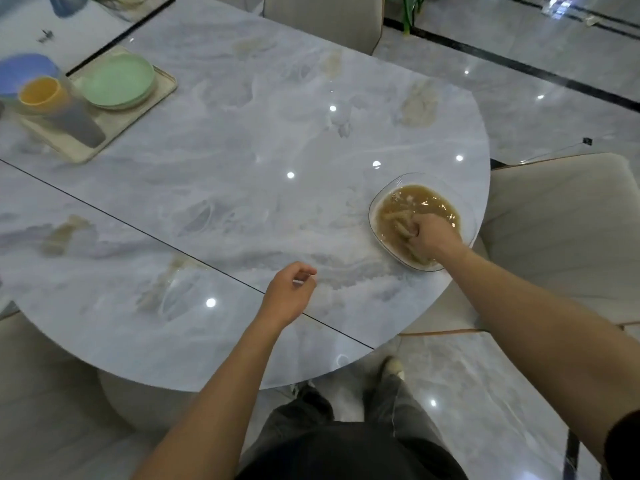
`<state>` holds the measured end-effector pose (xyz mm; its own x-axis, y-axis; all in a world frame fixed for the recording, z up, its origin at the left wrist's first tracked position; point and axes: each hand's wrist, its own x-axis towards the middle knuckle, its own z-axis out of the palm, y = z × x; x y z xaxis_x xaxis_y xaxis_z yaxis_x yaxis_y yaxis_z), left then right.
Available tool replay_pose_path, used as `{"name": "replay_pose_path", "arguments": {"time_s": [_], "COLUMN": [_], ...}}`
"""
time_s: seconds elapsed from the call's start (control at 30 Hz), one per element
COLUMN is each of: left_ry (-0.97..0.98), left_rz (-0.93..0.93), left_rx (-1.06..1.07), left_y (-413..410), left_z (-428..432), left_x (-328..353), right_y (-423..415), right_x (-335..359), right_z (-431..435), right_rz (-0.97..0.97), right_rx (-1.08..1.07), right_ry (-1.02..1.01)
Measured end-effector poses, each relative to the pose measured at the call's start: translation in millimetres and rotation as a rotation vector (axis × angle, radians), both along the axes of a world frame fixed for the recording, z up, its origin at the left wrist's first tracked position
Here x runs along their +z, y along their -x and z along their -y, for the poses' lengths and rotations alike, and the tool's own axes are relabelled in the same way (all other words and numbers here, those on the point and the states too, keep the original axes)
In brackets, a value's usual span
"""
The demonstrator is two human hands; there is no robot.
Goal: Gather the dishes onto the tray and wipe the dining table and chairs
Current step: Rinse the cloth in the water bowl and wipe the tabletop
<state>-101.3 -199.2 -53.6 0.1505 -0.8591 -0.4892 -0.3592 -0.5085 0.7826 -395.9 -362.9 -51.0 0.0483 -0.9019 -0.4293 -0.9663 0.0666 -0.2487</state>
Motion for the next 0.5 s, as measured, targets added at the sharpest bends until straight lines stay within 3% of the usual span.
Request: {"name": "replay_pose_path", "arguments": {"time_s": [0.13, 0.3, 0.5], "left_ry": [0.055, 0.172, 0.241], "left_rz": [0.001, 0.038, 0.147], "left_rx": [-0.016, -0.049, -0.164], "left_y": [27.3, 81.1, 144.4], "left_z": [22.6, 59.1, 110.4], "left_x": [9.4, 24.5, 44.8], "right_y": [13.4, 43.9, 67.9], "right_x": [3.1, 24.2, 58.6], "right_z": [5.2, 23.4, 58.7], "right_rz": [0.164, 0.368, 0.448], "right_rx": [0.065, 0.357, 0.671], "right_ry": [0.046, 0.06, 0.074]}}
